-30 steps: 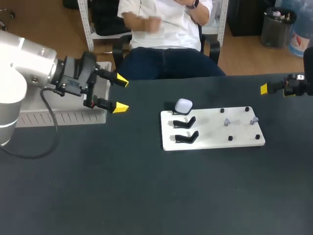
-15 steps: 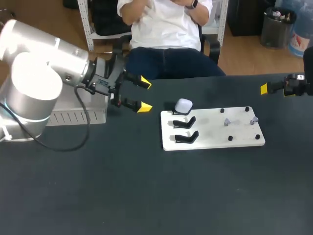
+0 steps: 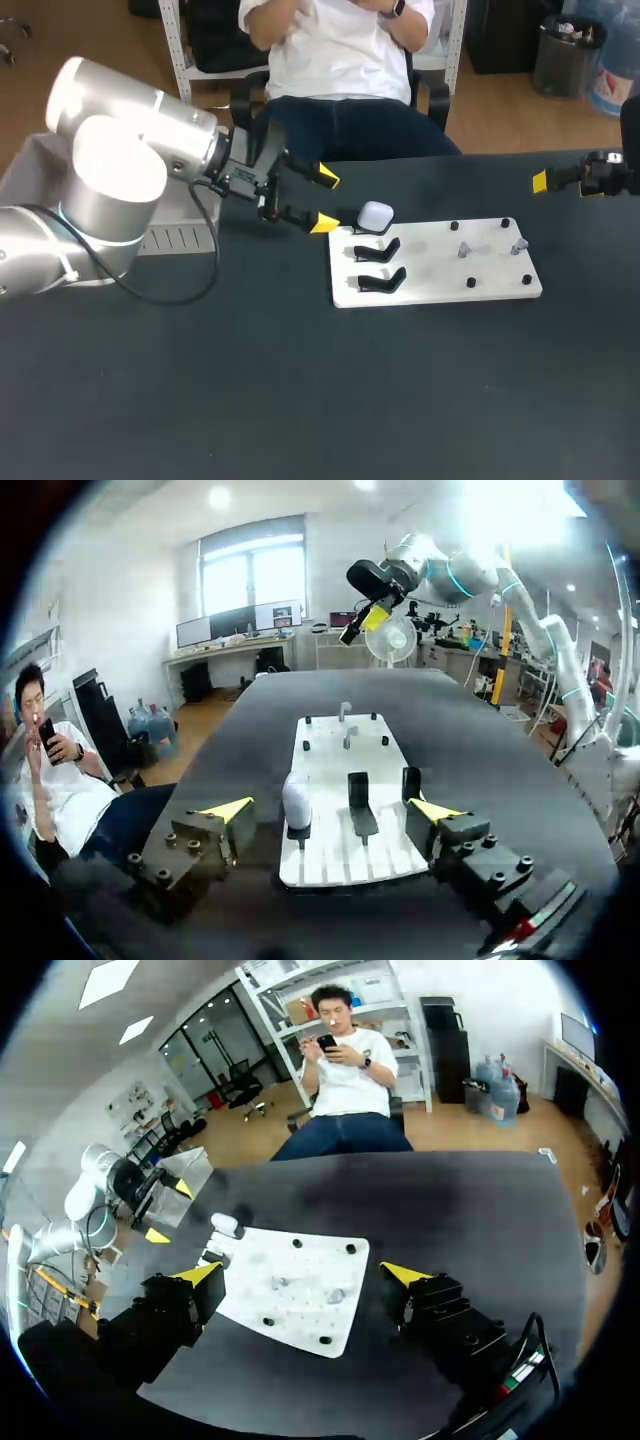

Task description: Pick up each earbud case from the left stands, insert the matching earbuds, close the lid, and place the case in the box.

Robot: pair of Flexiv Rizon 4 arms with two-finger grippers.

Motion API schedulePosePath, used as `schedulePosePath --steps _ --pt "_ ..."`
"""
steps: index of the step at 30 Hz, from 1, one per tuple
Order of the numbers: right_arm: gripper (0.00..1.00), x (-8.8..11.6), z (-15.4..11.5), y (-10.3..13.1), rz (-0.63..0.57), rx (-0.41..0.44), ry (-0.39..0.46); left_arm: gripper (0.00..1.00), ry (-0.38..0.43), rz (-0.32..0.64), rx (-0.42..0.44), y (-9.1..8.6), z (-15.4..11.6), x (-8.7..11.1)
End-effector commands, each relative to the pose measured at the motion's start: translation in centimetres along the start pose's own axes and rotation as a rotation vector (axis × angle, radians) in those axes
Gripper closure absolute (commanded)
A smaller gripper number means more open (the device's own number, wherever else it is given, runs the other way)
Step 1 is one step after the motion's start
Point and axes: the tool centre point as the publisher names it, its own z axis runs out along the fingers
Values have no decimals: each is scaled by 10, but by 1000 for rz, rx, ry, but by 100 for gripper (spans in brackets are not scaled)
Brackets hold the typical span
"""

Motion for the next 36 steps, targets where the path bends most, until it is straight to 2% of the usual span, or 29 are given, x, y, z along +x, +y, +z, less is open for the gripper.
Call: schedulePosePath --steps 1,15,27,36 --pt "0 0 0 0 0 1 0 0 -8 1 33 12 9 5" --pt "0 0 0 0 0 1 0 0 -53 -28 45 30 40 6" --pt "0 0 0 0 0 1 0 0 -63 -61 72 35 68 10" --pt "0 0 0 0 0 1 0 6 -71 -75 83 39 81 16"
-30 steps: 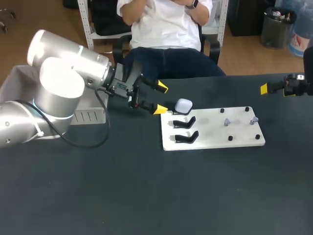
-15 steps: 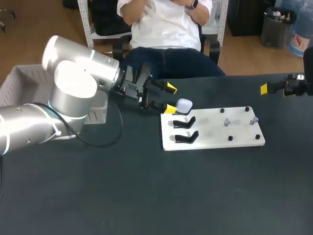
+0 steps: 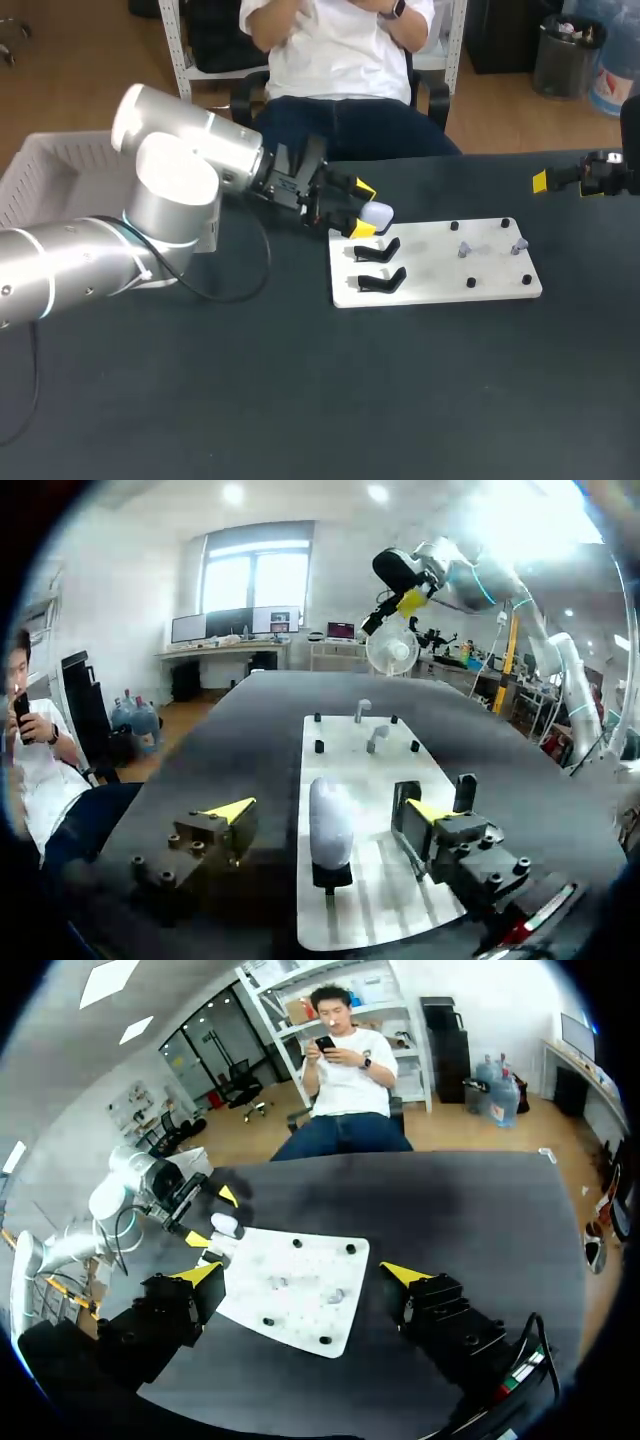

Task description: Pick up each earbud case from the left stands, insert the matching earbuds, close the lid, and place the case in the box.

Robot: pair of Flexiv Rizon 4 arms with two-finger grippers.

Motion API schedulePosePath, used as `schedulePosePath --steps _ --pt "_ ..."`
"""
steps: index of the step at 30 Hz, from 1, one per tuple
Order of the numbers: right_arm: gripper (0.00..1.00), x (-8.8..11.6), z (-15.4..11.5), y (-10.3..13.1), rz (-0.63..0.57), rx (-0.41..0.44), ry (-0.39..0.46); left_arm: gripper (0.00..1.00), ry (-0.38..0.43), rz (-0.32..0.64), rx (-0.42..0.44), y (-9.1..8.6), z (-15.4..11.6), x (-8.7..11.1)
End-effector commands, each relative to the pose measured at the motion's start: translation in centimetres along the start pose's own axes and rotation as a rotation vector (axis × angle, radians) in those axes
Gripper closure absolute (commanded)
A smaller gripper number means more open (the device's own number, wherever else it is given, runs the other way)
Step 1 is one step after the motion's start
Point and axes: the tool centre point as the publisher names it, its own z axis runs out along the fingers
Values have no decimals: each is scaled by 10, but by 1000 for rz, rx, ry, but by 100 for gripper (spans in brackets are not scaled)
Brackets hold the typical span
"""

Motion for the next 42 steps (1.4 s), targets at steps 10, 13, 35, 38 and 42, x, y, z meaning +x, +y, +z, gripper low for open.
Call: schedulePosePath --steps 10,13,35,38,42 --pt "0 0 0 0 0 1 0 15 -2 -10 30 13 11 8" --pt "0 0 0 0 0 1 0 20 -2 -14 30 14 11 10" --pt "0 0 0 0 0 1 0 62 0 -26 44 15 16 15" --pt "0 0 0 0 0 1 0 75 0 -25 47 14 15 15" --pt "0 0 0 0 0 1 0 100 -5 -24 47 12 14 13"
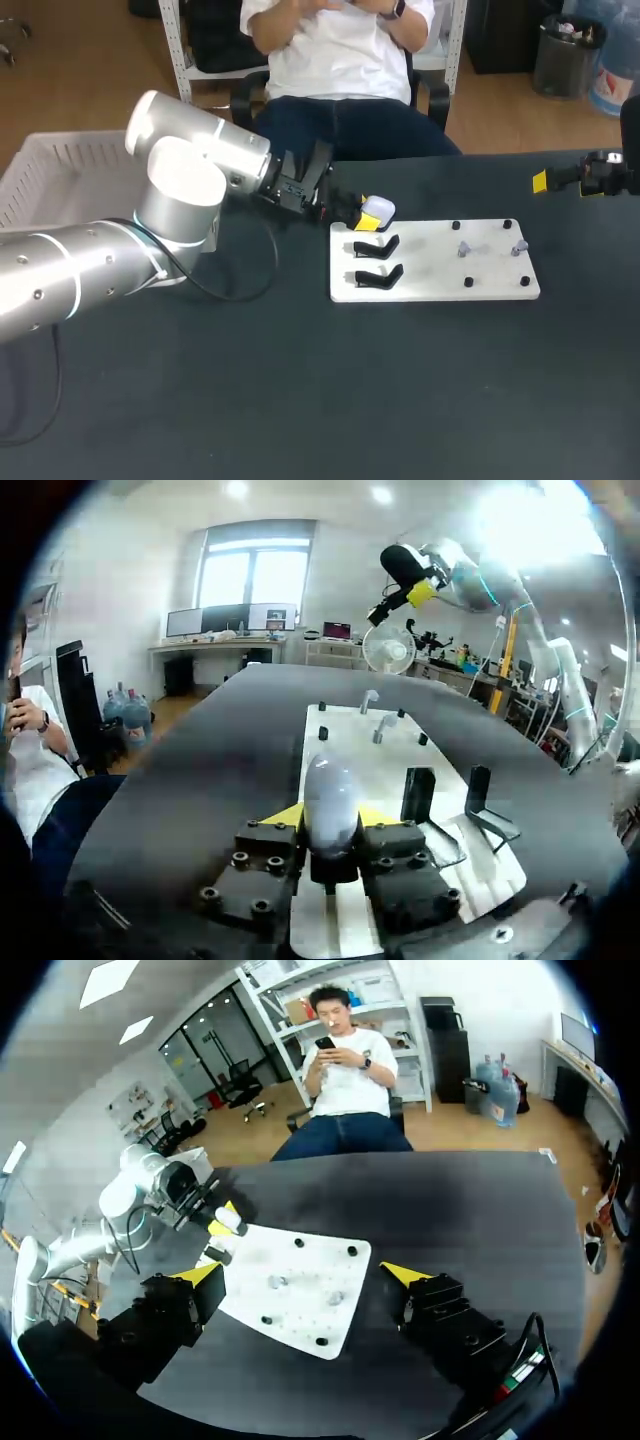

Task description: Pick up each earbud case from the left stands, insert the matching earbuds, close the lid, and place the case in the box.

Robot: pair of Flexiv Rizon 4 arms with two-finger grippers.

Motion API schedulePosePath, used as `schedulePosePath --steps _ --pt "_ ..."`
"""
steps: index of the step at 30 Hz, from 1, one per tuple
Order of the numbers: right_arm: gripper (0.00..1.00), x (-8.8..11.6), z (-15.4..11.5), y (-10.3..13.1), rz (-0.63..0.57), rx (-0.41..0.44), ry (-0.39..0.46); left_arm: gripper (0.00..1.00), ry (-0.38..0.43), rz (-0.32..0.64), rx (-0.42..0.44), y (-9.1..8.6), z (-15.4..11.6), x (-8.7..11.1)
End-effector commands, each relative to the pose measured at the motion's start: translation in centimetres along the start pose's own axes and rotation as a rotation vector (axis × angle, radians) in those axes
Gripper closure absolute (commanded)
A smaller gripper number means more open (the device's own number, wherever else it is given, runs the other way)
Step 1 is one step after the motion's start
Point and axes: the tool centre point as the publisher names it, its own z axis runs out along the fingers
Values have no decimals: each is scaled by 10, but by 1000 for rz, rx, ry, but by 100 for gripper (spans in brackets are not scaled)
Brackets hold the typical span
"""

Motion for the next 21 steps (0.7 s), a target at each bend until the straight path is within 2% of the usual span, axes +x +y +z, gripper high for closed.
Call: schedulePosePath --steps 1,21 --pt "0 0 0 0 0 1 0 100 -3 1 7 2 -1 -1" --pt "0 0 0 0 0 1 0 100 -28 -8 24 -12 3 0"
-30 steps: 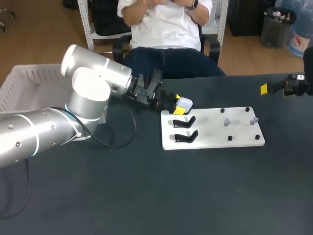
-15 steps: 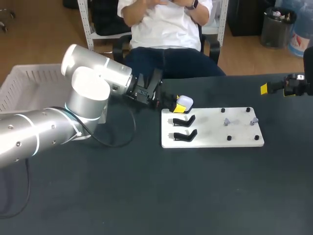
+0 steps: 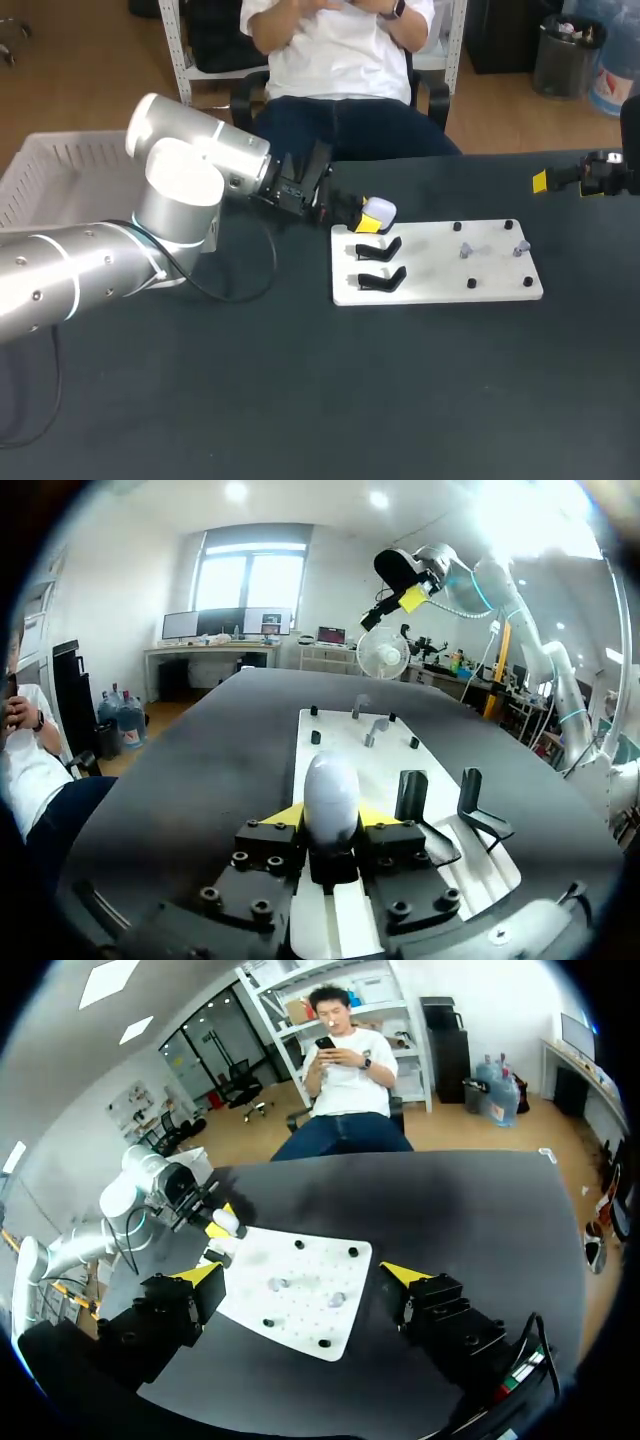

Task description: Pick up each earbud case from the left stands, insert the matching earbuds, close the lid, and place the case in the box.

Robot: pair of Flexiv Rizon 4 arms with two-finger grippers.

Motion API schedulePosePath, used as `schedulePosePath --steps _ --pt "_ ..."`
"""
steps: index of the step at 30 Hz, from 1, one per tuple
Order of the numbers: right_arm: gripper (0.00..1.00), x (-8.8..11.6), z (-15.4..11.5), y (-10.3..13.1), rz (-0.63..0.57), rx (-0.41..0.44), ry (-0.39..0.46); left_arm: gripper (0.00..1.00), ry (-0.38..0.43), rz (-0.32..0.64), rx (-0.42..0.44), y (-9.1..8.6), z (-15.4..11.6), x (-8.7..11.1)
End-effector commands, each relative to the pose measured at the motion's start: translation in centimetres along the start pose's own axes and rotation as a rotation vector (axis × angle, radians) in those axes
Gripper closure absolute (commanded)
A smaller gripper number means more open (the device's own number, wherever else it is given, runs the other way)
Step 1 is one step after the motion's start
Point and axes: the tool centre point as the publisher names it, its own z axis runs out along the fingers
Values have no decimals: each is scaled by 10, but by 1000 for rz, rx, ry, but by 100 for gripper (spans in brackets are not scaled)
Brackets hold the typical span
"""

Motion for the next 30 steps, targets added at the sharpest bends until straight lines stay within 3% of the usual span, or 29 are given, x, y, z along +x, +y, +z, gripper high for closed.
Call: schedulePosePath --steps 1,15,23,30 --pt "0 0 0 0 0 1 0 100 -5 0 -2 -5 1 2" --pt "0 0 0 0 0 1 0 100 -37 16 -61 -8 -19 -17" --pt "0 0 0 0 0 1 0 100 -43 40 -100 -19 -31 -47" --pt "0 0 27 26 -65 25 97 100 -19 77 -122 -25 -33 -74"
